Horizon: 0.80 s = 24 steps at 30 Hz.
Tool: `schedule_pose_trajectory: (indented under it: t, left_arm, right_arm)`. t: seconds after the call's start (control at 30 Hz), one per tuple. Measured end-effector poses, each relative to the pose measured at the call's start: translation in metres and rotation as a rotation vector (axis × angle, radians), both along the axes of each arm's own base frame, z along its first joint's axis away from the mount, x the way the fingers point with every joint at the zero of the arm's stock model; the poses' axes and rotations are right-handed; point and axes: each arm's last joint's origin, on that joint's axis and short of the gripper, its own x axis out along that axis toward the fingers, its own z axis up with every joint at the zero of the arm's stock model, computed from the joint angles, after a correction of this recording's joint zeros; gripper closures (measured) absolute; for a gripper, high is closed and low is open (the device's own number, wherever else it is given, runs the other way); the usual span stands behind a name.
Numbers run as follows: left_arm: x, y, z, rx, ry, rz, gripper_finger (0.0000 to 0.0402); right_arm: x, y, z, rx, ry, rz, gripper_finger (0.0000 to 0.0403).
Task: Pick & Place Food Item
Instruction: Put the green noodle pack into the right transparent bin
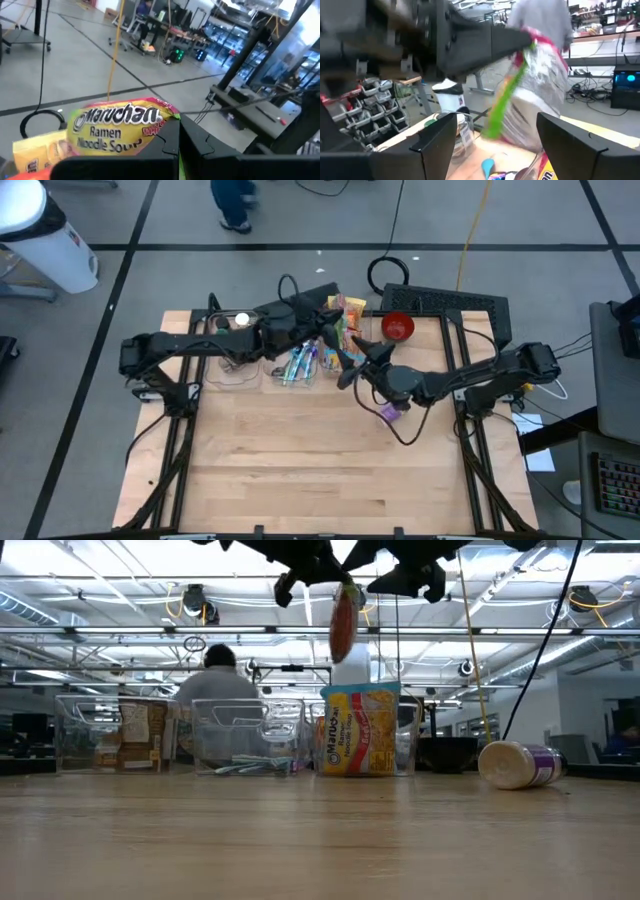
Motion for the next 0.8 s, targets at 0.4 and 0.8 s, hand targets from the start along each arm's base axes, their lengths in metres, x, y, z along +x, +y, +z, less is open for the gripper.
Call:
schedule_pose_trajectory:
  t: [0.4,0.8]
  left_arm:
    - [0.009,0.003,-0.011,0.008,0.010,0.010,0.0401]
    - [0.009,0.002,-0.011,-0.020,-0.008,-0.014,0.0401]
  right_arm:
    - [-0.003,-0.003,0.001,-0.029,0.033,-0.130,0.0137]
    - [-0.002,-0.002,0.001,0.013,-0.022,-0.103,0.0138]
